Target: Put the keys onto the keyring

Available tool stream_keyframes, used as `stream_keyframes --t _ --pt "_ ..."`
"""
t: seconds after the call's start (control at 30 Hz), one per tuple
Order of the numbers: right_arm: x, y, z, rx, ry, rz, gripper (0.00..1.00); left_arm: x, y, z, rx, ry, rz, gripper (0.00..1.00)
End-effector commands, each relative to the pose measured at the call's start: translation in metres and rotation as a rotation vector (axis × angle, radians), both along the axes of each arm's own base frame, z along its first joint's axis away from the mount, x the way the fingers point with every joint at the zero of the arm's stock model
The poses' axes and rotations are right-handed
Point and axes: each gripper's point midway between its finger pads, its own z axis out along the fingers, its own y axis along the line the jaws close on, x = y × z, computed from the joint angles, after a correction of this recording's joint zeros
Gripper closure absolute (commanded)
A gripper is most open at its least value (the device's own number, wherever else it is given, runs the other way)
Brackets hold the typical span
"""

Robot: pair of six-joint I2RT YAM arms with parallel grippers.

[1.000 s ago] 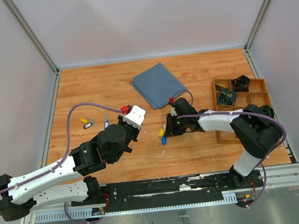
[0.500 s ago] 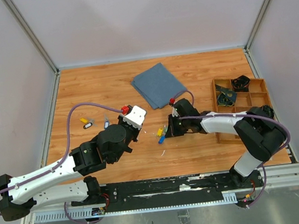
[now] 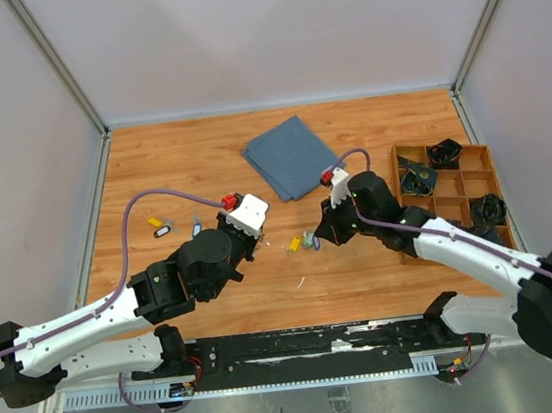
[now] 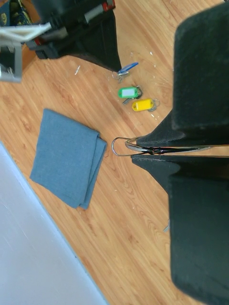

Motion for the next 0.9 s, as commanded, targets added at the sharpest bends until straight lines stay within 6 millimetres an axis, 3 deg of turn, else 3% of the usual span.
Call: stream_keyframes --t 0.0,0.37,0.6,0.87 --pt "-0.002 -0.021 0.030 -0.082 -0.186 0.100 0.99 0.000 -0.005 0.042 -0.149 -0.038 -0.014 1.00" --pt "-0.017 -0.044 0.115 -0.051 -0.414 0.109 1.00 -0.004 -0.030 0.068 -0.179 -0.043 -0.104 1.00" --pt "-0.031 -0.045 0.178 -0.039 -0.640 0.171 1.00 -0.004 -0.044 0.083 -0.192 -0.064 -0.146 0.99" --pt "-0.040 -0.026 0.210 -0.094 -0.834 0.235 1.00 -0.002 -0.064 0.089 -0.154 -0.074 -0.160 1.00"
